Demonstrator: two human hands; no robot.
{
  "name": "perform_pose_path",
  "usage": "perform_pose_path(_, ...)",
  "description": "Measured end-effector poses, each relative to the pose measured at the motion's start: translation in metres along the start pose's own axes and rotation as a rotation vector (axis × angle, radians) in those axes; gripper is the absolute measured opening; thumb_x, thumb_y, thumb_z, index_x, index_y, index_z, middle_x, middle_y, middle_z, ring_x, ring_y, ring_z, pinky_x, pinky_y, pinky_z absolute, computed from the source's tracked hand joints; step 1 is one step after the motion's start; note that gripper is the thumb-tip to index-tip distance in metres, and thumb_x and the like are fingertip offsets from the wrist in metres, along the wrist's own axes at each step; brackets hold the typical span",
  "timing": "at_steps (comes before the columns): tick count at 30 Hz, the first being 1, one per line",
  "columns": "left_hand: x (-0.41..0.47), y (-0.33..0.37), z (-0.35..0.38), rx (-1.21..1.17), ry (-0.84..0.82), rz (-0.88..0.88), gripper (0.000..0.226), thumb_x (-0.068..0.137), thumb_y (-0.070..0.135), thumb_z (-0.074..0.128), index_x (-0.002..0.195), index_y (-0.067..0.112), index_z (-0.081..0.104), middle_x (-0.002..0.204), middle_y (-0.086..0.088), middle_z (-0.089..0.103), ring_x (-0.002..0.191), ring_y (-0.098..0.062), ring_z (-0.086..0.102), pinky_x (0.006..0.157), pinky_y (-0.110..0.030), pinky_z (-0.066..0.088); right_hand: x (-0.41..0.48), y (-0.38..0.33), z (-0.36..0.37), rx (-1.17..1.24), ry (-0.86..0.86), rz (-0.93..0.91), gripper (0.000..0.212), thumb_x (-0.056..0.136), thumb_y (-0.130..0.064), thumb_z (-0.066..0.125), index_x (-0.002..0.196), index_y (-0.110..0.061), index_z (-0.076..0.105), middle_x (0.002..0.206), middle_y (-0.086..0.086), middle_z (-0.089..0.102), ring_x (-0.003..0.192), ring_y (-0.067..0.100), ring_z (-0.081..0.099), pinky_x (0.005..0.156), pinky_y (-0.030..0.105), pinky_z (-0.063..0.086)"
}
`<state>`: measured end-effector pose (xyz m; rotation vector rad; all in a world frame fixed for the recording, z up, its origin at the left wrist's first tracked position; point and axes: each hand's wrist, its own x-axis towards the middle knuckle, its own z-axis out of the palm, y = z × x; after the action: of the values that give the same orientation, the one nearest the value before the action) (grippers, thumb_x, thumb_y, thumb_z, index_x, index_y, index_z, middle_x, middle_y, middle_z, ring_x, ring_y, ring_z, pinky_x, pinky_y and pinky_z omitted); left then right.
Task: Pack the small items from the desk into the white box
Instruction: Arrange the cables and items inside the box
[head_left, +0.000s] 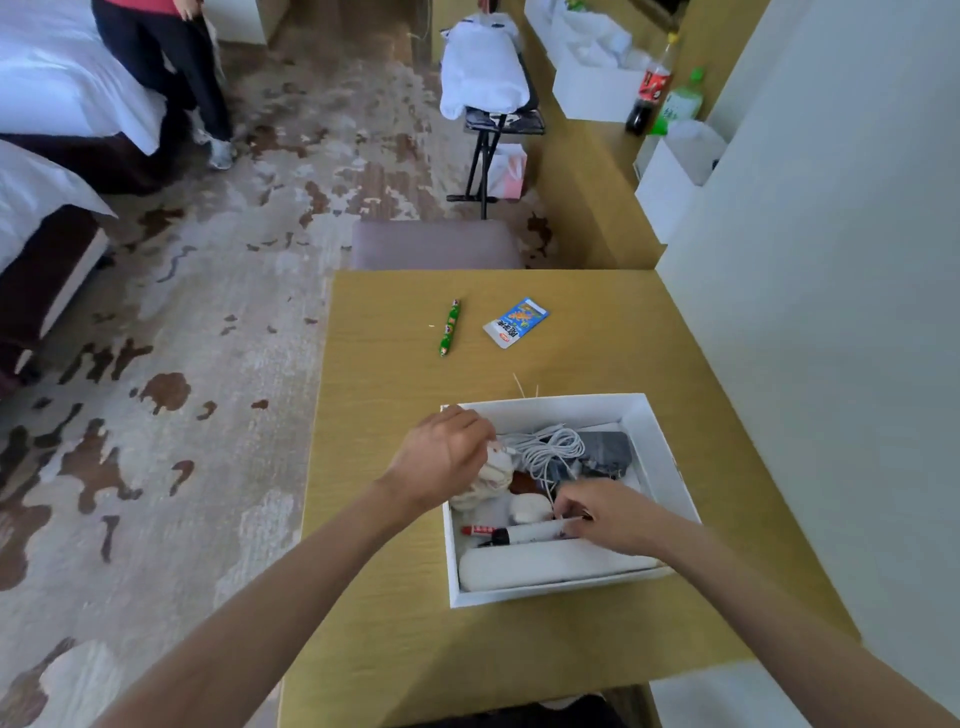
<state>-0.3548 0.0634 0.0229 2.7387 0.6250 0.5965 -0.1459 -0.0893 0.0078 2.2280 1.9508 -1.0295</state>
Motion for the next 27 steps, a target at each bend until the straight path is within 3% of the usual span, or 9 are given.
perform_pose_path(3, 0.019, -0.005, 0.002, -0.057, 0.019, -0.034, 0.015, 0.089, 0.014, 0.055, 0.097, 0.01, 0.067, 0.095, -0.003, 0.07, 0.094, -0.025, 0.062, 0.073, -0.038, 0.053, -0.012, 0.002, -0.017, 0.058, 0.109, 0.061, 0.009, 0.093, -0.03, 0.055, 0.097, -0.025, 0.062, 0.1, -0.012, 0.065, 0.092, 0.004, 0.058, 0.078, 0.026, 0.048)
perform_pose_path(6, 0.041, -0.009, 0.007, -0.148, 0.048, -0.14, 0.015, 0.091, 0.016, 0.052, 0.097, 0.013, 0.065, 0.096, 0.001, 0.069, 0.097, -0.02, 0.059, 0.067, -0.039, 0.054, -0.021, 0.002, -0.039, 0.156, 0.265, 0.106, 0.012, 0.095, -0.034, 0.053, 0.092, -0.028, 0.063, 0.089, -0.015, 0.066, 0.082, -0.004, 0.057, 0.066, 0.014, 0.042)
perform_pose_path(8, 0.055, -0.014, 0.011, -0.219, 0.031, -0.233, 0.015, 0.091, 0.017, 0.05, 0.098, 0.016, 0.063, 0.098, 0.003, 0.067, 0.096, -0.018, 0.058, 0.067, -0.037, 0.053, -0.02, 0.003, -0.053, 0.232, 0.361, 0.128, 0.016, 0.095, -0.036, 0.053, 0.091, -0.026, 0.065, 0.088, -0.012, 0.068, 0.083, -0.005, 0.057, 0.066, 0.008, 0.043)
perform_pose_path(11, 0.074, -0.027, 0.019, -0.233, -0.064, -0.338, 0.018, 0.092, 0.019, 0.048, 0.102, 0.017, 0.063, 0.103, 0.001, 0.065, 0.093, -0.021, 0.059, 0.071, -0.037, 0.053, -0.007, 0.009, -0.072, 0.316, 0.444, 0.126, 0.02, 0.096, -0.035, 0.054, 0.094, -0.019, 0.066, 0.088, -0.012, 0.067, 0.082, 0.0, 0.06, 0.066, 0.011, 0.042)
perform_pose_path(16, 0.1, -0.051, 0.037, -0.369, -0.315, -0.549, 0.018, 0.088, 0.02, 0.05, 0.098, 0.022, 0.065, 0.099, 0.0, 0.066, 0.085, -0.023, 0.064, 0.081, -0.036, 0.054, 0.038, 0.026, -0.099, 0.372, 0.444, 0.073, 0.016, 0.098, -0.03, 0.052, 0.098, -0.02, 0.065, 0.092, -0.013, 0.065, 0.087, -0.008, 0.056, 0.071, 0.006, 0.04)
perform_pose_path(18, 0.109, -0.061, 0.047, -0.412, -0.367, -0.599, 0.018, 0.088, 0.021, 0.05, 0.097, 0.024, 0.066, 0.098, -0.001, 0.066, 0.079, -0.019, 0.064, 0.079, -0.033, 0.053, 0.06, 0.036, -0.108, 0.382, 0.408, 0.047, 0.014, 0.097, -0.031, 0.052, 0.097, -0.022, 0.064, 0.092, -0.01, 0.067, 0.085, 0.0, 0.06, 0.067, 0.006, 0.042)
perform_pose_path(21, 0.122, -0.076, 0.065, -0.368, -0.519, -0.602, 0.019, 0.091, 0.021, 0.052, 0.104, 0.019, 0.065, 0.11, -0.004, 0.067, 0.091, -0.017, 0.059, 0.081, -0.024, 0.044, 0.101, 0.055, -0.115, 0.35, 0.232, 0.042, 0.012, 0.096, -0.033, 0.054, 0.1, -0.024, 0.062, 0.096, -0.012, 0.064, 0.087, 0.001, 0.058, 0.064, 0.008, 0.041)
perform_pose_path(24, 0.136, -0.087, 0.083, -0.289, -0.77, -0.58, 0.024, 0.091, 0.023, 0.055, 0.113, 0.016, 0.062, 0.12, -0.003, 0.063, 0.106, -0.018, 0.057, 0.083, -0.022, 0.039, 0.147, 0.073, -0.109, 0.289, -0.031, 0.1, 0.011, 0.095, -0.022, 0.057, 0.106, -0.021, 0.059, 0.095, -0.009, 0.06, 0.088, 0.011, 0.058, 0.068, 0.02, 0.043)
perform_pose_path(27, 0.147, -0.093, 0.098, -0.255, -0.932, -0.595, 0.029, 0.09, 0.025, 0.059, 0.118, 0.018, 0.058, 0.125, -0.002, 0.06, 0.105, -0.017, 0.056, 0.082, -0.024, 0.041, 0.181, 0.083, -0.099, 0.107, -0.23, 0.115, 0.016, 0.093, -0.015, 0.06, 0.109, -0.017, 0.06, 0.101, 0.001, 0.063, 0.089, 0.019, 0.059, 0.072, 0.03, 0.045)
